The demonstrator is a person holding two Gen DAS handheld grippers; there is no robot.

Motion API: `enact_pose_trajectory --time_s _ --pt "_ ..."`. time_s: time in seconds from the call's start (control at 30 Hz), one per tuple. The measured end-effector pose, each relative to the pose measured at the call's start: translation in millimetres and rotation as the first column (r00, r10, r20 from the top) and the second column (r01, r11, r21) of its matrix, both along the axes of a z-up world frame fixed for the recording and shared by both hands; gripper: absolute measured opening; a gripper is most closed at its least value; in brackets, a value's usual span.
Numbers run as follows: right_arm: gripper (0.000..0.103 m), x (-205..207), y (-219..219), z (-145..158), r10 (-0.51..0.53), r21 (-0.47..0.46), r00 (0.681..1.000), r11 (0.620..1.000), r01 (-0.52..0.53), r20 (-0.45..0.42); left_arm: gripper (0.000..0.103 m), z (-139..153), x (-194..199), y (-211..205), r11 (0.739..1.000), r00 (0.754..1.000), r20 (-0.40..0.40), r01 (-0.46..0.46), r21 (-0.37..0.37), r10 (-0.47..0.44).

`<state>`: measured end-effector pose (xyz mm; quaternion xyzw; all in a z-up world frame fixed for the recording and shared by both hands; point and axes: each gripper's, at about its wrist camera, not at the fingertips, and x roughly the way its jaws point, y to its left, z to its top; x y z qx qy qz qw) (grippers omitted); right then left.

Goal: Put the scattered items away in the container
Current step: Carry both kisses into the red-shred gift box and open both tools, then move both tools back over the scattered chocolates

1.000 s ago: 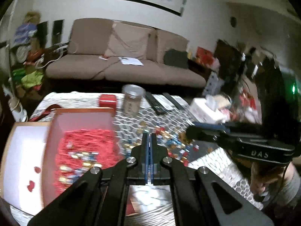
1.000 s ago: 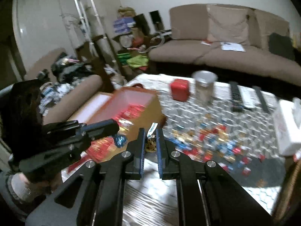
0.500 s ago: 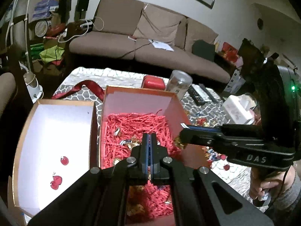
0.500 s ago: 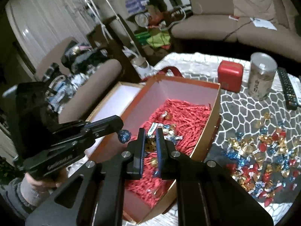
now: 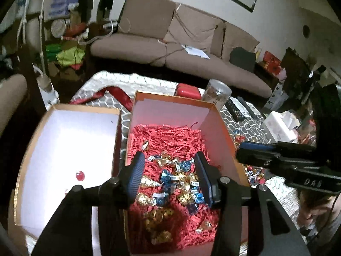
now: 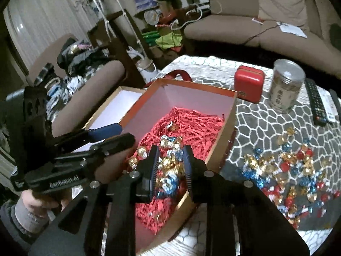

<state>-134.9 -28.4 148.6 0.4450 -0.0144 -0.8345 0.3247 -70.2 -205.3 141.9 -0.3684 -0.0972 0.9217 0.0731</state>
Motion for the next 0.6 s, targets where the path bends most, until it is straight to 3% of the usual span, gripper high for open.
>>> enact_pose_trajectory --time_s 0.3,0.47,0.6 --pt "0.025 49.8 72.4 19.4 -0.040 -0.033 0.999 0.999 0.039 -0.036 0.049 26.0 49.9 69.9 0.980 0.987 -0.081 0.125 -0.156 -0.139" --pt "0.026 67.0 116.1 24.6 -0.090 -0.050 0.995 0.995 0.088 -0.036 0.049 34.0 63.4 99.0 0.976 0.979 -0.101 0.163 -0.142 -0.178" --pt "0.043 83.9 151.0 25.1 -0.140 -0.034 0.987 0.990 0.138 -0.073 0.049 32.8 70.9 115.9 0.976 0.975 -0.100 0.186 -0.110 -0.197"
